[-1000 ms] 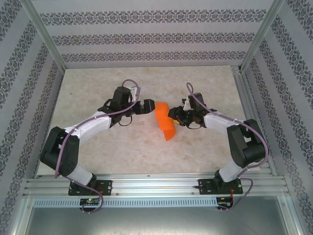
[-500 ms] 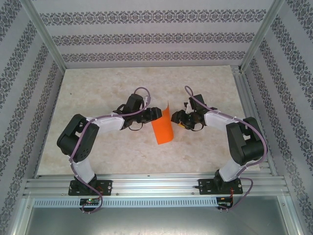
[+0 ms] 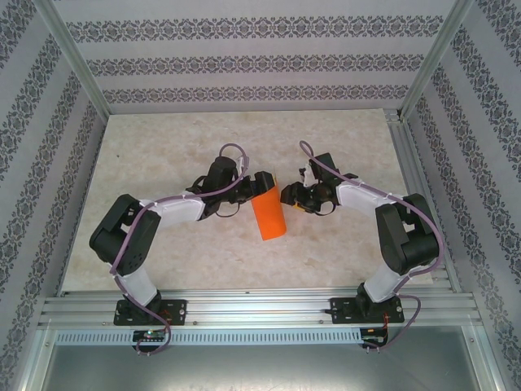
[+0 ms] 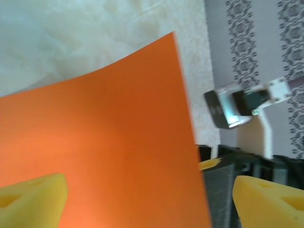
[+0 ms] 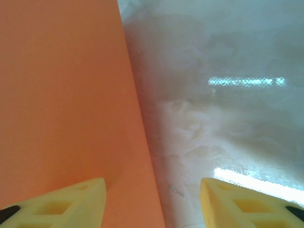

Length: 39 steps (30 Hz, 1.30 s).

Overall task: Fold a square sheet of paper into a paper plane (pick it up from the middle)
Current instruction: Fold the square sheet of paper in half at the center of the table, then hold the square sheet of paper at the center of the table.

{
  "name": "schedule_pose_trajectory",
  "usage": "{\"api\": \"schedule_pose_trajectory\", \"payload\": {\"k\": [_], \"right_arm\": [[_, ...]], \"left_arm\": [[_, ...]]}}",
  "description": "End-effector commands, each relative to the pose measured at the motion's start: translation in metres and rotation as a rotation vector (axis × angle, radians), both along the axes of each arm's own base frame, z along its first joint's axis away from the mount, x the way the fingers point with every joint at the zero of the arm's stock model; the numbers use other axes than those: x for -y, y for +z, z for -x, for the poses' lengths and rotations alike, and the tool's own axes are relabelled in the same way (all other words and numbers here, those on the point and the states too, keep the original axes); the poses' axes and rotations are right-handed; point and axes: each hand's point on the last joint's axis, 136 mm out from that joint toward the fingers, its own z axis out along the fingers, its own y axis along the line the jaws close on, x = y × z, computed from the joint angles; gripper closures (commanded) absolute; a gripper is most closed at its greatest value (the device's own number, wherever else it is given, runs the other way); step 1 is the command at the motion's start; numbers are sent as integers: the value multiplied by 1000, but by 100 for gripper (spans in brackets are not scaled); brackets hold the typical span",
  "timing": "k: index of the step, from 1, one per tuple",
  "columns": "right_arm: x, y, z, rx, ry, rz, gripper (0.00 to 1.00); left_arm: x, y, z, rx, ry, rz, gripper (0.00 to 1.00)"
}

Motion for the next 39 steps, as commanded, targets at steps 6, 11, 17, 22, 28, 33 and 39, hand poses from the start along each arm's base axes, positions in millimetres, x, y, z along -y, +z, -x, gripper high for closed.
{"api": "schedule_pose_trajectory", "payload": {"k": [6, 11, 17, 22, 28, 33, 39], "right_arm": [[-8, 13, -4, 39, 36, 3, 45], [-10, 13, -3, 39, 42, 5, 45], [-10, 12, -2, 36, 43, 10, 44], [-8, 13, -2, 37, 41, 18, 44], [-5, 15, -3, 41, 36, 30, 44], [-8, 30, -6, 73, 30, -21, 43], [-12, 34, -8, 79, 32, -66, 41]], "left_arm": [[23, 12, -2, -20, -39, 55, 16], [30, 7, -1, -31, -56, 57, 35], [29, 4, -1, -37, -50, 46, 60], [24, 3, 2, -27, -35, 30, 86], [19, 2, 3, -23, -18, 25, 98], [8, -8, 8, -28, 20, 12, 100], [0, -17, 13, -38, 62, 38, 100]]}}
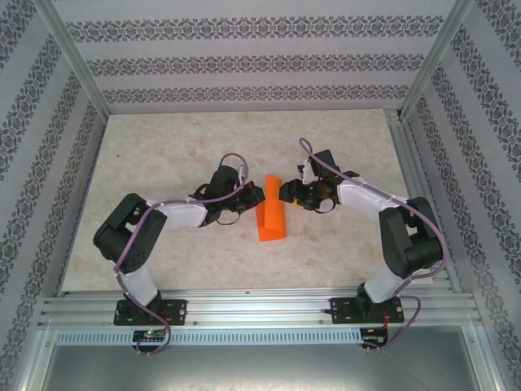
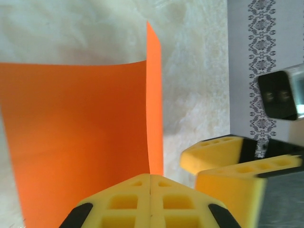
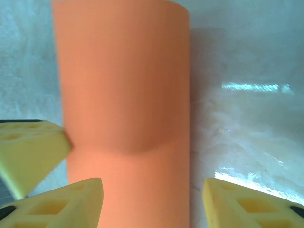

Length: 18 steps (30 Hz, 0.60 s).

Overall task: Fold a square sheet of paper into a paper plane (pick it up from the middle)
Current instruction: Hold the square sheet of paper at the center of the table.

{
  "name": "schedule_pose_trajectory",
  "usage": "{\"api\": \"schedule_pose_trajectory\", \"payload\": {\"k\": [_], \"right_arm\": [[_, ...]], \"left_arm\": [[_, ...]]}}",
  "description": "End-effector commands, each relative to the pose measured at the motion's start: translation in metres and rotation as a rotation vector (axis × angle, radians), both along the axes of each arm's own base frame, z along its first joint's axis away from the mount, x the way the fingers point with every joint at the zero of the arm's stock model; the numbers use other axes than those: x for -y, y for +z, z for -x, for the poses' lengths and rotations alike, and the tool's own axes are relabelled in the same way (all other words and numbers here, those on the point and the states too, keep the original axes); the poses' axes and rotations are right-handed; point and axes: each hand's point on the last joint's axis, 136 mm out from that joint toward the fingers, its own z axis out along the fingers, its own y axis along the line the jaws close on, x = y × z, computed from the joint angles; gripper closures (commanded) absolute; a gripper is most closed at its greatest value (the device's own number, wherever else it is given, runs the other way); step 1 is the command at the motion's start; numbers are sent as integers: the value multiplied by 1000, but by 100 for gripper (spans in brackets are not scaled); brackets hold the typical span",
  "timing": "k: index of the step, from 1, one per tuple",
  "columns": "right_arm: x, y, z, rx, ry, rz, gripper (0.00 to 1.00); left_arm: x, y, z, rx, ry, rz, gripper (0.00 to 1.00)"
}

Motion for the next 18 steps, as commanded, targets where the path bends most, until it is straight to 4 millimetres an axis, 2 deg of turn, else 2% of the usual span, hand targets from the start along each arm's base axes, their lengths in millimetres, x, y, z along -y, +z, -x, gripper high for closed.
{"api": "schedule_pose_trajectory", "payload": {"k": [1, 6, 11, 18], "right_arm": [[-4, 12, -8, 35, 2, -43, 41], [-7, -1, -7, -3, 1, -50, 40], [-9, -2, -4, -8, 11, -49, 43], [-16, 21, -7, 40, 13, -105, 58]], "left_arm": [[4, 19, -4, 56, 34, 66, 100], [2, 10, -1, 35, 40, 67, 100], [-1, -1, 6, 26, 39, 46, 100], [-11, -16, 12, 27, 49, -26, 100]]}}
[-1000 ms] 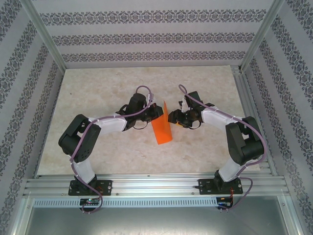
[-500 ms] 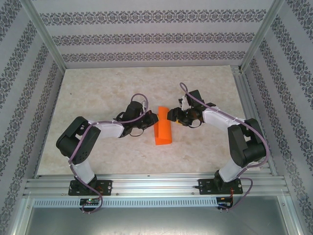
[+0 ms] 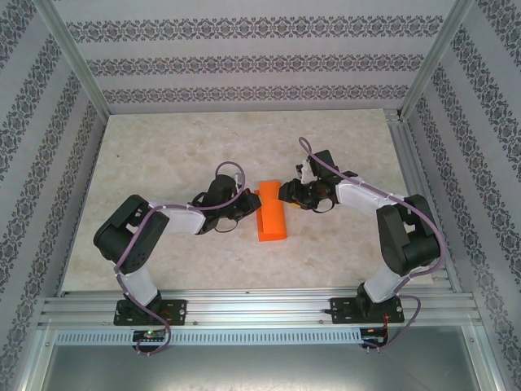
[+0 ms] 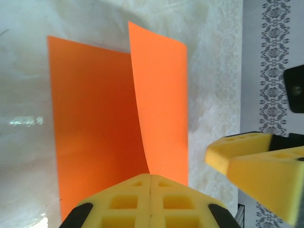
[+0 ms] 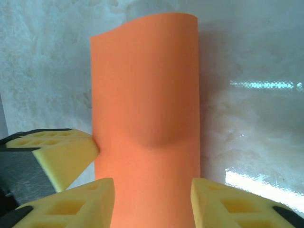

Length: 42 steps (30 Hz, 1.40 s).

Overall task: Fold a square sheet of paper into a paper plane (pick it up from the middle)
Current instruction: Hold the square sheet of paper at the center of the table.

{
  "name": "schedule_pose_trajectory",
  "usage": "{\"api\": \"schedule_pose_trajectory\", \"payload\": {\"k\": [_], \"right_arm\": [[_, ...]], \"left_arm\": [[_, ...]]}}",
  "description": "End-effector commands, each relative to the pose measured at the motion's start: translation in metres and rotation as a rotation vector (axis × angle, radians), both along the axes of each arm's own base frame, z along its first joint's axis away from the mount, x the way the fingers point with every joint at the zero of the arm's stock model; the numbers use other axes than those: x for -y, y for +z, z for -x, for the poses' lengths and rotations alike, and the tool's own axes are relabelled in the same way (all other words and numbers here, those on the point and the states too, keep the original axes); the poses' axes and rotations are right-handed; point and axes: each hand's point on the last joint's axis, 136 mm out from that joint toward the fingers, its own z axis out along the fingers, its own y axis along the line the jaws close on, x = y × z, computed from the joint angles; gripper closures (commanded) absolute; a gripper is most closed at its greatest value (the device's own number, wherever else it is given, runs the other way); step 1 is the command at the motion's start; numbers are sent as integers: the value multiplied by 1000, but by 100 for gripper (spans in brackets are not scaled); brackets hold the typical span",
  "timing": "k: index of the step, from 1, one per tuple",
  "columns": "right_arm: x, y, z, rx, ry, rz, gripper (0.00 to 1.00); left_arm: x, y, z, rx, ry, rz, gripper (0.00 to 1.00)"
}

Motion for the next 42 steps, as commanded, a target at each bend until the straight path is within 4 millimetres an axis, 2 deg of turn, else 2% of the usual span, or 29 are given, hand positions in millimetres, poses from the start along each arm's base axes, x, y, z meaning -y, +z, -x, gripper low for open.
{"api": "schedule_pose_trajectory", "payload": {"k": [1, 5, 10, 14, 23, 28, 35, 42], "right_arm": [[-13, 24, -5, 59, 17, -82, 62], [-30, 18, 0, 36, 45, -101, 66], [-36, 1, 0, 10, 19, -94, 70], [-35, -9, 2, -12, 9, -78, 70], [-34, -24, 4, -39, 8, -67, 70], [-35, -23, 4, -39, 21, -61, 68], [-37, -5, 1, -4, 36, -83, 65], [-35, -17, 2, -27, 35, -59, 68]], "left_arm": [[0, 4, 1, 52, -7, -31, 100], [1, 0, -1, 55, -27, -76, 100], [2, -2, -5, 77, -57, -126, 99], [4, -3, -8, 86, -78, -156, 98], [4, -25, -2, 25, -74, -140, 98], [0, -27, -2, 22, -54, -148, 98], [-3, -32, 1, 14, -49, -158, 99], [-3, -35, 0, 11, -56, -171, 99]]}}
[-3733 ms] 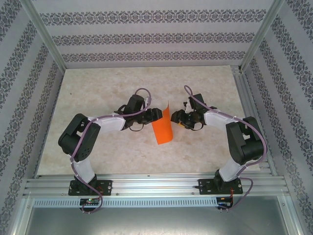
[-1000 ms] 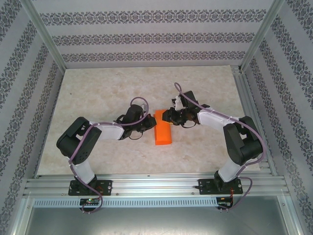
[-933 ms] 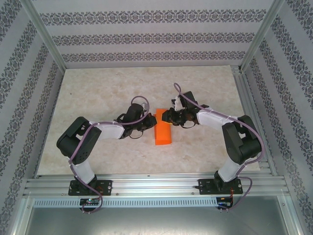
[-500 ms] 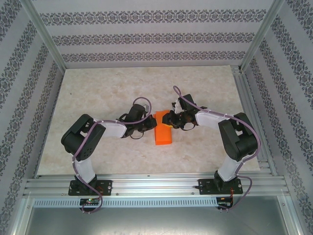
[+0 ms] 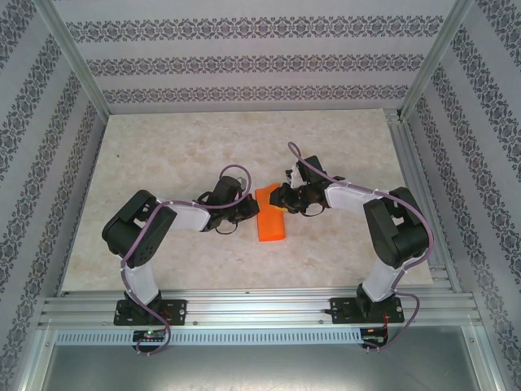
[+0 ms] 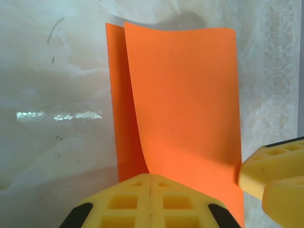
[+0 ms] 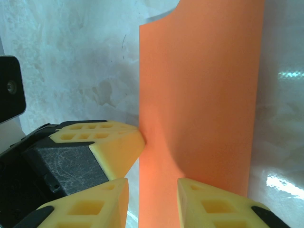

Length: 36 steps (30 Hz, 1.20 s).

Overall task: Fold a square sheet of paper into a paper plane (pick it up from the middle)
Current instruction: Hold the square sheet of paper at the center of the table, then fold the square sheet of paper in half at the center of the table.

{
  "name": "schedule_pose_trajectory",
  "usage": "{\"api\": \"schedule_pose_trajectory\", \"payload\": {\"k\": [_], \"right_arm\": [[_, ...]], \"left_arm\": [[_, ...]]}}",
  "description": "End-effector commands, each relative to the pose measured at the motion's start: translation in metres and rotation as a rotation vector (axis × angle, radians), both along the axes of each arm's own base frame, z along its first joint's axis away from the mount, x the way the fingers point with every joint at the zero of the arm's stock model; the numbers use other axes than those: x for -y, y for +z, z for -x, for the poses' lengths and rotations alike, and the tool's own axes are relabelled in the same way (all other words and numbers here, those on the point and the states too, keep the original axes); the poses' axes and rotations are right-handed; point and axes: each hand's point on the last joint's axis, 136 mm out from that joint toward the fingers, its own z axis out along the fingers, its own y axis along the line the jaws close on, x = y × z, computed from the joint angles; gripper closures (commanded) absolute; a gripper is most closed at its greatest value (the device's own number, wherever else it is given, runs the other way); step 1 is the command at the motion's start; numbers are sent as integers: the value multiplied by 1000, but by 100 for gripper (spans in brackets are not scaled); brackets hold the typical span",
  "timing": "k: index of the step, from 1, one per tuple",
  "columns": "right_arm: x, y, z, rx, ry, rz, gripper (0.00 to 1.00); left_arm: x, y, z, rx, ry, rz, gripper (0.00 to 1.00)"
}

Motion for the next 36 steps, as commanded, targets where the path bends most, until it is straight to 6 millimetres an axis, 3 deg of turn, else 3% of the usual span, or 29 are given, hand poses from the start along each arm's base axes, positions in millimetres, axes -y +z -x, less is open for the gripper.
{"api": "schedule_pose_trajectory", "payload": {"k": [1, 15, 36], "right_arm": [[-2, 1, -3, 17, 15, 5, 68], [1, -19, -2, -14, 16, 37, 69], [-2, -21, 1, -23, 23, 35, 68]], "left_arm": [[3, 1, 1, 13, -1, -2, 99], [6, -6, 1, -5, -3, 2, 98], [7, -15, 0, -16, -38, -44, 97]]}}
